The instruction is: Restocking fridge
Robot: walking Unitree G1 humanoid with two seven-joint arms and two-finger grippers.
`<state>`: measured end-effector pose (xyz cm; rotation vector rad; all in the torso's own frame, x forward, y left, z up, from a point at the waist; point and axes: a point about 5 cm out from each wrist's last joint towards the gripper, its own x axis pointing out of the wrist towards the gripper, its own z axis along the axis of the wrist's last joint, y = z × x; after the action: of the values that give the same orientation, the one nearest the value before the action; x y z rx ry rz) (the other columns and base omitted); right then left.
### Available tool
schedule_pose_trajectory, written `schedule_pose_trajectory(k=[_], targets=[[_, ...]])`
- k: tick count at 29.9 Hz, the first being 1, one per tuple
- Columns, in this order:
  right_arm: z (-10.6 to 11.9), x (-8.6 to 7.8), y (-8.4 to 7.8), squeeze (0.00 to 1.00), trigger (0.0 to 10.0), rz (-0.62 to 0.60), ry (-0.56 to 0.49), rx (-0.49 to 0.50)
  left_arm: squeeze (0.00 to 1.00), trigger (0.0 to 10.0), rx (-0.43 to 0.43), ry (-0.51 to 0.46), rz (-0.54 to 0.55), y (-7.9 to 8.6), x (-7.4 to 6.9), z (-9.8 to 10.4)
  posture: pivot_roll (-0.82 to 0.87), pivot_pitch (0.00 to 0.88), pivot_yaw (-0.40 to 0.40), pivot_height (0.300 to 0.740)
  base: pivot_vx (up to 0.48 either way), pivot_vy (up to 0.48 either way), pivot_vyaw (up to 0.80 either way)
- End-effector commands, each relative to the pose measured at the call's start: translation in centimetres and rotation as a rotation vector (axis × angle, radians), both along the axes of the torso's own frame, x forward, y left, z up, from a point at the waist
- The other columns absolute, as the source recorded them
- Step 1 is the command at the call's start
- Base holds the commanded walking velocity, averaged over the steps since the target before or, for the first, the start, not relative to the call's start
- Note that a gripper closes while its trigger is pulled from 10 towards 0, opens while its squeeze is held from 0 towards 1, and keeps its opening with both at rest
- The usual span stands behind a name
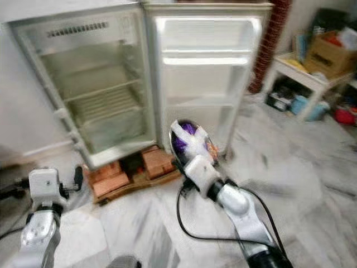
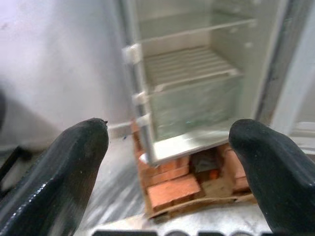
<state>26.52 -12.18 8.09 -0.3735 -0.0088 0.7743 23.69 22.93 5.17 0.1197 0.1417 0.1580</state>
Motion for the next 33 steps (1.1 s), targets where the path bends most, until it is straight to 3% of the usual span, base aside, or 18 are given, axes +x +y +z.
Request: schedule_pose_trajectory(k=[1, 6, 11, 16, 23, 28, 33], targets=[[0.8, 0.2, 0.3, 0.00, 10.0, 0.023, -0.049, 0.008, 0.00, 10.0, -0.013, 0.004, -0.018, 0.2, 0.4, 0.1, 0.08, 0.000, -0.052, 0.740, 0.000, 0.000, 0.77], [1.0, 0.6, 0.4, 0.00, 10.0, 0.004, -0.058, 0.025, 0.00, 10.0, -0.012, 0.021, -0.206, -1.1, 0.7, 0.3, 0.08, 0.000, -0.053, 0.740, 0.000, 0.000, 0.77], [1.0, 0.6, 1.0, 0.00, 10.0, 0.017, -0.067, 0.032, 0.00, 10.0, -0.010, 0.009, -0.187, -1.3, 0.8, 0.5, 0.08, 0.000, -0.049, 0.740, 0.000, 0.000, 0.77], [1.1, 0.2, 1.6, 0.00, 10.0, 0.051, -0.079, 0.036, 0.00, 10.0, -0.058, 0.002, -0.099, -1.3, 0.5, 0.2, 0.08, 0.000, -0.048, 0.740, 0.000, 0.000, 0.77], [1.4, 0.9, 1.5, 0.00, 10.0, 0.056, -0.092, 0.024, 0.00, 10.0, -0.085, 0.001, -0.053, -0.6, 0.6, 0.1, 0.08, 0.000, -0.061, 0.740, 0.000, 0.000, 0.76], [1.6, 1.3, 1.9, 0.00, 10.0, 0.061, -0.105, 0.030, 0.00, 10.0, -0.116, 0.001, 0.002, 0.3, 0.8, 0.0, 0.09, 0.000, -0.060, 0.740, 0.000, 0.000, 0.00], [1.3, 0.9, 2.2, 0.00, 10.0, 0.094, -0.110, 0.019, 0.00, 10.0, -0.115, -0.009, 0.001, 0.2, 0.8, 0.1, 0.09, 0.000, -0.065, 0.740, 0.147, 0.000, 0.00]])
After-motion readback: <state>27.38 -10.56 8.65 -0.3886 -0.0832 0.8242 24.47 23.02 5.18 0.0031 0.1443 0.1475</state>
